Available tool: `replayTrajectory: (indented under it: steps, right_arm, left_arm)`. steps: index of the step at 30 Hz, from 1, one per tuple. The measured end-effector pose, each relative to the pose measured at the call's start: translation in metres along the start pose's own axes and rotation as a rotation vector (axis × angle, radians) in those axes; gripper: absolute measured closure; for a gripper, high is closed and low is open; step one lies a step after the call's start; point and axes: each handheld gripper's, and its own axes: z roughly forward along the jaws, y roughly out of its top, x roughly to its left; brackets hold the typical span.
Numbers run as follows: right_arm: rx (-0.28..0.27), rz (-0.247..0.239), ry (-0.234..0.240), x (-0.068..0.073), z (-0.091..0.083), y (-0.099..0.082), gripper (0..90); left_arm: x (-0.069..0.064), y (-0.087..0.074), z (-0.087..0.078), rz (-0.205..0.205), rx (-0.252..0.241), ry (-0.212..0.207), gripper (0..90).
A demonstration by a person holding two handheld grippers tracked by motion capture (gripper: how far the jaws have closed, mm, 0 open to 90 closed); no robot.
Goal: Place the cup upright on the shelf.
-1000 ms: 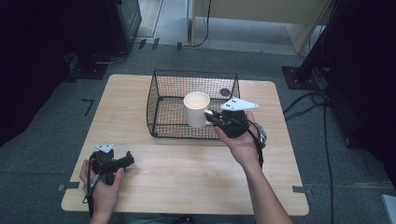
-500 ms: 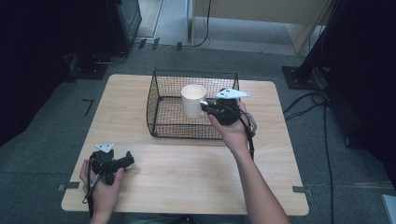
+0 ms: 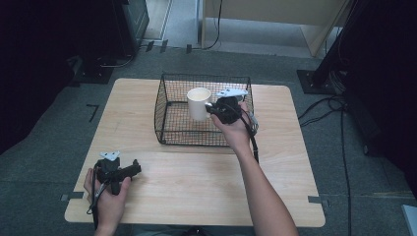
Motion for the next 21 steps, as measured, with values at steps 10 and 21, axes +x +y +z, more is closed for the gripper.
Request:
replayTrajectory:
  steps: [10,21]
  right_arm:
    - [0.045,-0.005,0.01,-0.018,0.022,0.015,81.2]
    - [0.105,-0.087,0.025,-0.038,0.049,0.009,81.2]
  left_arm:
    - [0.0,0.0,0.0,0.0,0.0,0.0,0.0]
    - [0.0,0.0,0.0,0.0,0.0,0.0,0.0]
